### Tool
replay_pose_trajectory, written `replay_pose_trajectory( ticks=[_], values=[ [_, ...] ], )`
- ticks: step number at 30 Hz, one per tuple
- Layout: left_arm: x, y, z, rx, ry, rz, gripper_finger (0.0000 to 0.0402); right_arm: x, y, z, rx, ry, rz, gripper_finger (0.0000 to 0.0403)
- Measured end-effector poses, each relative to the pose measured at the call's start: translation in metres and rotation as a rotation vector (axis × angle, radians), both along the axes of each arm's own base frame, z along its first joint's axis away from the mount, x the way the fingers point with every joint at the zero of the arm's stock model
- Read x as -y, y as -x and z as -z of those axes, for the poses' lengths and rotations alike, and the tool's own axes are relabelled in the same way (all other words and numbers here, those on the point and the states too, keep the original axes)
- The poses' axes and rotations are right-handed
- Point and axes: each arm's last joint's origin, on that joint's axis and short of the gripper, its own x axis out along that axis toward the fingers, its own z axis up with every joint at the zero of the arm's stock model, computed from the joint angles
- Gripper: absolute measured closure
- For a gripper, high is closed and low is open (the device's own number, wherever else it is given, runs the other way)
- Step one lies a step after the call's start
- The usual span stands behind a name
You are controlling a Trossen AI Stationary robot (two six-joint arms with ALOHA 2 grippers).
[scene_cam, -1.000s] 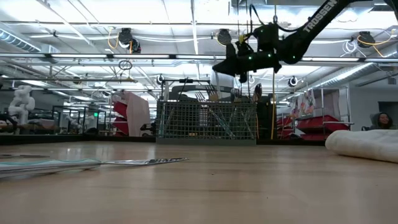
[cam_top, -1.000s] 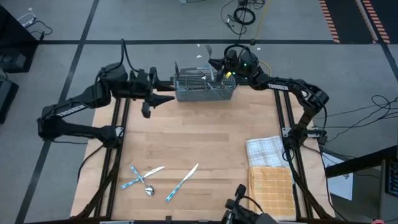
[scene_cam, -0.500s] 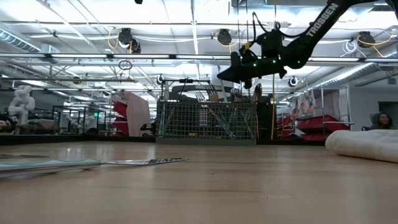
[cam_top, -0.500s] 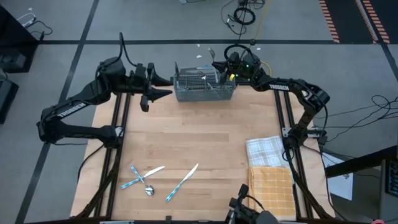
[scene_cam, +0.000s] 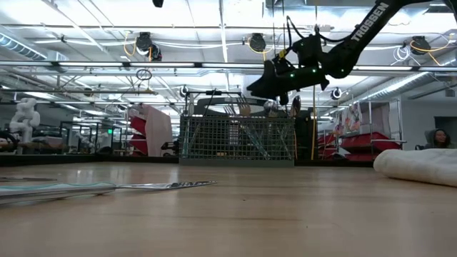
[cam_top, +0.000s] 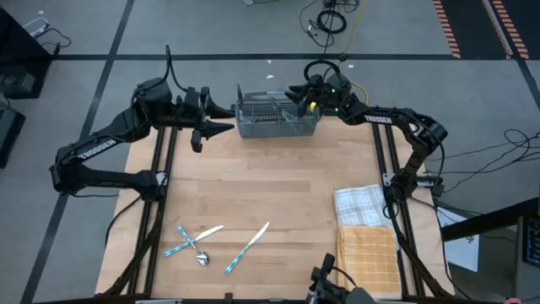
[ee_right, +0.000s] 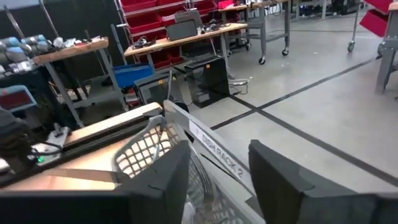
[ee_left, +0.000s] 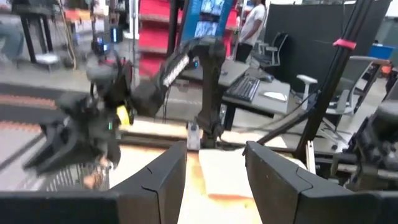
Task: Sort silverware
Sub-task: Put the spoon into the silverware rack
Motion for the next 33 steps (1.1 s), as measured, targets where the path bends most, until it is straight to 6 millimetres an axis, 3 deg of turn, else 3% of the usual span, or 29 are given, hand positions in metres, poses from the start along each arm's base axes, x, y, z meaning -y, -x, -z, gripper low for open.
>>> replay_pose_trajectory(
  ticks=[2,6,11,15,19,24,33],
  values=[
    [0.000,0.001,0.003,-0.034,0.016,-0.001,0.0233,-0.002,0.001,-0.008,0.035,0.000,-0.025,0.0237],
    [0.002,0.007,0.017,-0.166,0.095,0.046,0.0233,-0.015,0.011,-0.042,0.128,0.030,-0.085,0.0225],
    [0.013,0.025,0.054,-0.574,0.285,0.059,0.0233,-0.044,0.029,-0.086,0.170,0.089,-0.128,0.0222],
    [0.029,0.035,0.080,-0.853,0.441,0.006,0.0233,-0.066,0.042,-0.107,0.131,0.121,-0.138,0.0222],
    [0.050,0.041,0.098,-1.025,0.506,-0.057,0.0233,-0.081,0.051,-0.115,0.089,0.107,-0.125,0.0222],
    [0.081,0.047,0.118,-1.058,0.571,-0.118,0.0233,-0.091,0.051,-0.110,0.030,0.025,-0.127,0.0222],
    [0.137,0.065,0.153,-1.178,0.333,0.017,0.0233,-0.113,0.036,-0.109,0.017,0.007,-0.183,0.0222]
  ],
)
